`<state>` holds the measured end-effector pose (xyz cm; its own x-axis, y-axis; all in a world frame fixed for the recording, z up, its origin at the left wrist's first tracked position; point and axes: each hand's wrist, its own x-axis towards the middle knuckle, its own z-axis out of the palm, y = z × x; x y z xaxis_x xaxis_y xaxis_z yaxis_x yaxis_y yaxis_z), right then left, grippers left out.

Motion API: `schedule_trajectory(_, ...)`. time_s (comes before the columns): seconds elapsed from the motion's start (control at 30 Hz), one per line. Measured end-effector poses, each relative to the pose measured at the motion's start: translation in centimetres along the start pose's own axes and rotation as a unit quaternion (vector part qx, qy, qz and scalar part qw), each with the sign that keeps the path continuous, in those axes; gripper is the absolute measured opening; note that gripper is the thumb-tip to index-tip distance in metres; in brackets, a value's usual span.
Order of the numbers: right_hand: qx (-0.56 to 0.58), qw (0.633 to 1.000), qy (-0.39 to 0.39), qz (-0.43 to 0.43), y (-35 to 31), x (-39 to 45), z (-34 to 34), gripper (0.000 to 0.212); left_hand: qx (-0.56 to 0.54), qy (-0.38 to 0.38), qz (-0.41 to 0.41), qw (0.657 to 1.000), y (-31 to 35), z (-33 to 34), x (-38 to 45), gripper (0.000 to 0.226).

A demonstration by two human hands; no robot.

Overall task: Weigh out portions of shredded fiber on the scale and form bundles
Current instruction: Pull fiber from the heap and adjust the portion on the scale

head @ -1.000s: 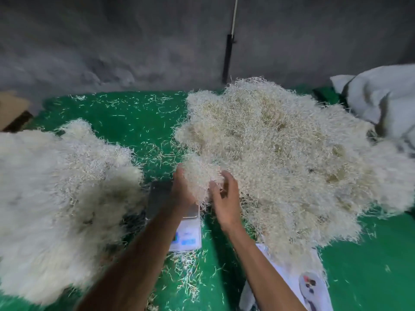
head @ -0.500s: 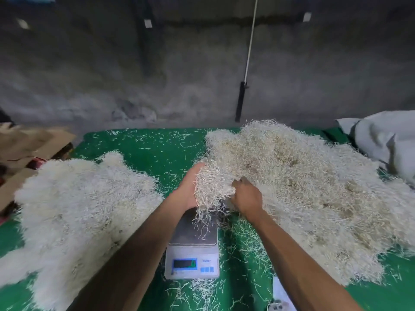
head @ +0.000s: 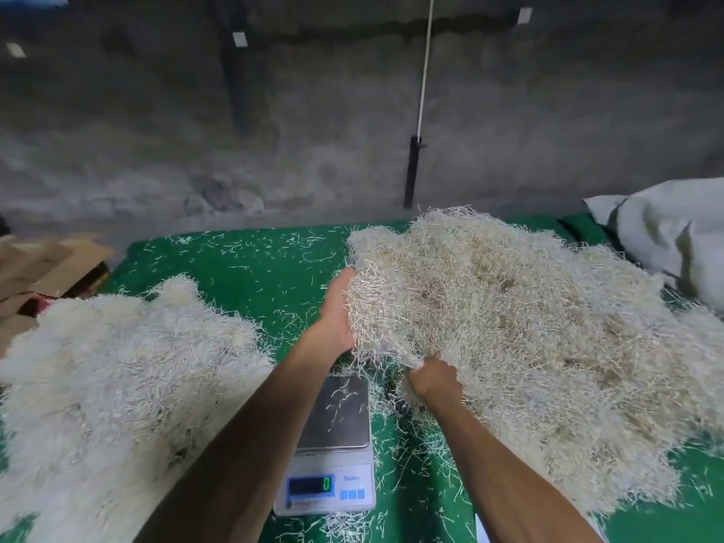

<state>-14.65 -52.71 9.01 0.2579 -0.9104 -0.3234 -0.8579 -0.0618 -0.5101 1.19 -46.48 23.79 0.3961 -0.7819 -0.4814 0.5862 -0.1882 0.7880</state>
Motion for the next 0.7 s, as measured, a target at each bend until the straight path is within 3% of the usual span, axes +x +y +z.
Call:
schedule_trajectory(0.07,0.115,0.993,-0.026,-0.031,-1.4,0.4,-1.5,0.059,-0.021,0.011,-0.011,1.000,-1.0,0.0,0.3,0.072)
schedule_trajectory(0.13,0.213,0.972,0.008,-0.094,-4.0,1.0,-4.3,0.062,0.010,0.030,-0.046,0.998,-2.9,-0.6,0.9,0.081)
schedule_trajectory(0.27,0.192,0.912,0.242,-0.271,-9.3,0.6,-9.2,0.076,0.094,0.082,-0.044,0.991,-6.8,-0.3,0.2,0.052)
schedule_trajectory(0.33,0.163,0.888,0.291,-0.317,-9.8,0.6,-8.8,0.066,0.102,0.083,-0.035,0.991,-6.5,0.1,0.3,0.059)
schedule_trajectory(0.43,0.160,0.945,0.229,-0.171,-5.2,1.9,-6.5,0.060,0.107,0.084,-0.018,0.991,-3.6,0.0,0.8,0.070)
schedule_trajectory(0.5,0.068,0.989,0.127,-0.042,0.1,2.8,-4.3,0.051,0.040,0.106,0.020,0.993,-0.7,-0.5,1.0,0.049)
schedule_trajectory(0.53,0.031,0.996,0.086,0.000,2.3,2.9,-3.6,0.045,0.041,0.133,0.037,0.990,0.6,-1.0,1.5,0.052)
schedule_trajectory(0.6,0.052,0.995,0.063,0.063,4.9,3.4,-2.6,0.036,0.074,0.194,0.067,0.976,2.7,-1.7,1.9,0.084)
schedule_trajectory(0.7,0.102,0.987,0.070,0.100,5.3,3.5,-2.8,0.035,0.225,0.204,0.066,0.951,3.2,-2.0,2.8,0.074)
